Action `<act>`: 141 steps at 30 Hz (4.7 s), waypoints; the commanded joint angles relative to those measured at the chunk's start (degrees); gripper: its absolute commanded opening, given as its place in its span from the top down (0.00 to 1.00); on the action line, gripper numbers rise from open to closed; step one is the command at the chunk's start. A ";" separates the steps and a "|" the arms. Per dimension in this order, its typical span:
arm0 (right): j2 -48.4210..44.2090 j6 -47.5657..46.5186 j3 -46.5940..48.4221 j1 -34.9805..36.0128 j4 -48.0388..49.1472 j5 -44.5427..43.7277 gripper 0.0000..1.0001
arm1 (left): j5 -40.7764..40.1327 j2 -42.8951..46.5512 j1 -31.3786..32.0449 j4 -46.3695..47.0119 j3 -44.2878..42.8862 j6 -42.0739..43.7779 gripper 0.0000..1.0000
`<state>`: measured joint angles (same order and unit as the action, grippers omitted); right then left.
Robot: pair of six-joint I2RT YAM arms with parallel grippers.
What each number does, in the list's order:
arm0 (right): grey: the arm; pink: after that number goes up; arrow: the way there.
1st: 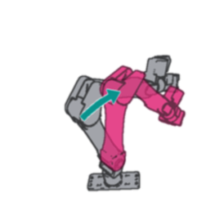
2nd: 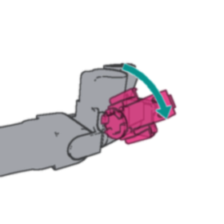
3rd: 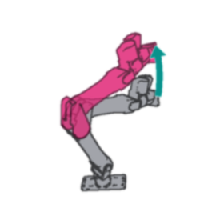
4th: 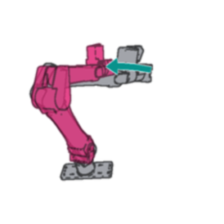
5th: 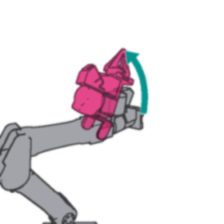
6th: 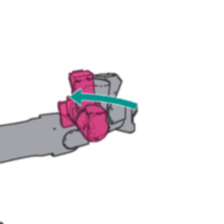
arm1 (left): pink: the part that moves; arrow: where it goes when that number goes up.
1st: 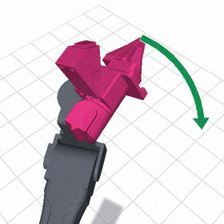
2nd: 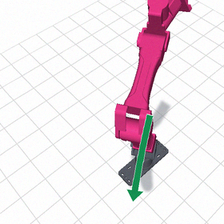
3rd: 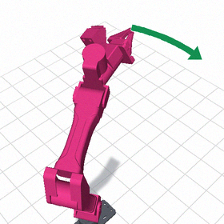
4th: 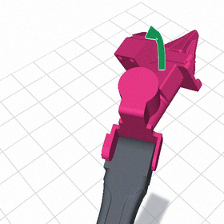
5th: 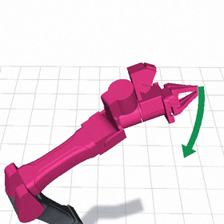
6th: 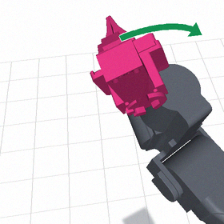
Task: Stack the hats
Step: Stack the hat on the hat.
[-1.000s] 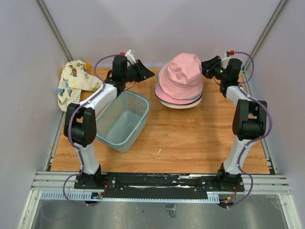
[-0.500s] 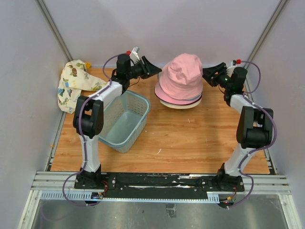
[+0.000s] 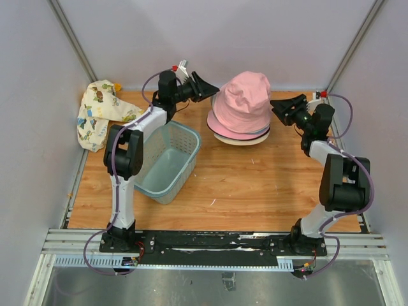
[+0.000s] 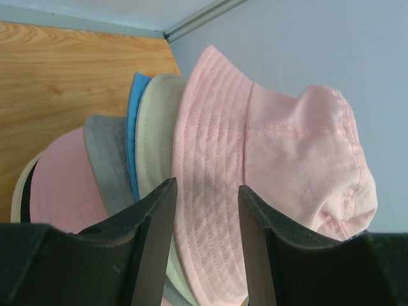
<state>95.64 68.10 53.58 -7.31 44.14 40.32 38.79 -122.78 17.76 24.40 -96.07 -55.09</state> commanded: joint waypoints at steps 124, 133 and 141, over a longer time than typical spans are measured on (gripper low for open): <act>4.90 3.36 -15.87 0.48 17.54 3.08 0.60 | -20.00 3.29 5.41 -28.42 4.02 23.98 0.59; -10.29 -12.03 -12.72 -0.58 -8.02 -1.56 0.32 | -25.11 10.11 3.75 -30.87 -0.06 23.38 0.46; -25.17 -35.24 -7.06 -0.69 -43.21 -22.64 0.01 | -36.83 31.48 3.10 -18.06 19.36 23.01 0.42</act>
<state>75.61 48.69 42.89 -7.49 21.45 31.31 10.20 -103.96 21.04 -3.05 -85.38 -32.21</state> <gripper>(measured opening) 0.973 0.580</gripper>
